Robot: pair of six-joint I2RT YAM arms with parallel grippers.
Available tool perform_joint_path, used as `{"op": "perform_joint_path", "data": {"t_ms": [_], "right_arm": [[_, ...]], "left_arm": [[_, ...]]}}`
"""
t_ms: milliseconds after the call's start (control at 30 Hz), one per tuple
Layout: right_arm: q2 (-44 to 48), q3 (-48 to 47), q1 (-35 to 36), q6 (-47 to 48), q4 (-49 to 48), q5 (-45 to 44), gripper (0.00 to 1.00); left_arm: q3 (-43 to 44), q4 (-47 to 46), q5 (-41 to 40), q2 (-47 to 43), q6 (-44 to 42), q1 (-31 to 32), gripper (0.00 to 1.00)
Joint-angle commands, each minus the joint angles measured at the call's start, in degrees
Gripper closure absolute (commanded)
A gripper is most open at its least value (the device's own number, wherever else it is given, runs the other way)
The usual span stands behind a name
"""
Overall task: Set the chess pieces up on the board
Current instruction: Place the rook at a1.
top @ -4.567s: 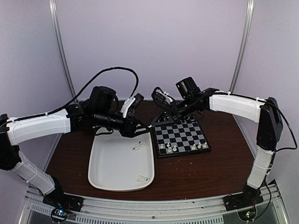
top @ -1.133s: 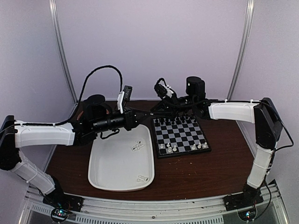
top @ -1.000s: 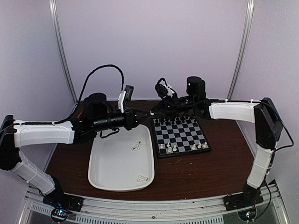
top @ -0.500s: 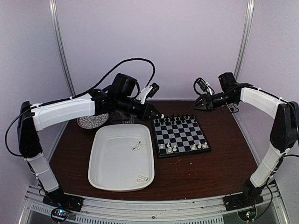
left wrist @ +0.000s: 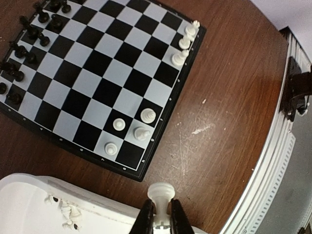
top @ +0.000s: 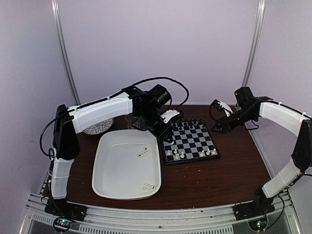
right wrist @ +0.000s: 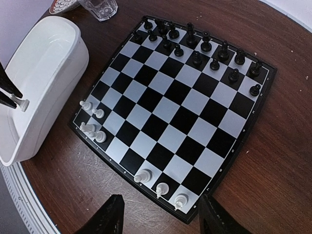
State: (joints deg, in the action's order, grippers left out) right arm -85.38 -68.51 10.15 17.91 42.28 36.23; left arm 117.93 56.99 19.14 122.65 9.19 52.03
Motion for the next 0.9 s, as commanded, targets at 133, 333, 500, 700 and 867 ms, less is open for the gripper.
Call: {"op": "perform_joint_path", "data": {"t_ms": [133,333,500,700,867], "right_arm": [[1.0,1.1,-0.6,3.3,-0.9,-4.7,0.44],[0.4,1.1,-0.6,3.7,-0.7,-4.3,0.44],[0.3,1.0,-0.6,3.7,-0.4,-3.9,0.44],[0.3,1.0,-0.6,3.7,-0.3,-3.8,0.44],[0.1,1.0,-0.6,3.8,-0.2,-3.7,0.44]], "left_arm": [[12.0,15.1,-6.6,9.3,-5.2,3.6,0.95],[14.6,16.9,-9.3,12.6,-5.7,4.7,0.95],[15.6,17.3,-11.7,14.8,-6.5,5.4,0.95],[16.0,15.8,-12.1,16.3,-6.8,5.5,0.95],[16.8,14.9,-11.9,17.8,-6.9,5.5,0.95]]}}
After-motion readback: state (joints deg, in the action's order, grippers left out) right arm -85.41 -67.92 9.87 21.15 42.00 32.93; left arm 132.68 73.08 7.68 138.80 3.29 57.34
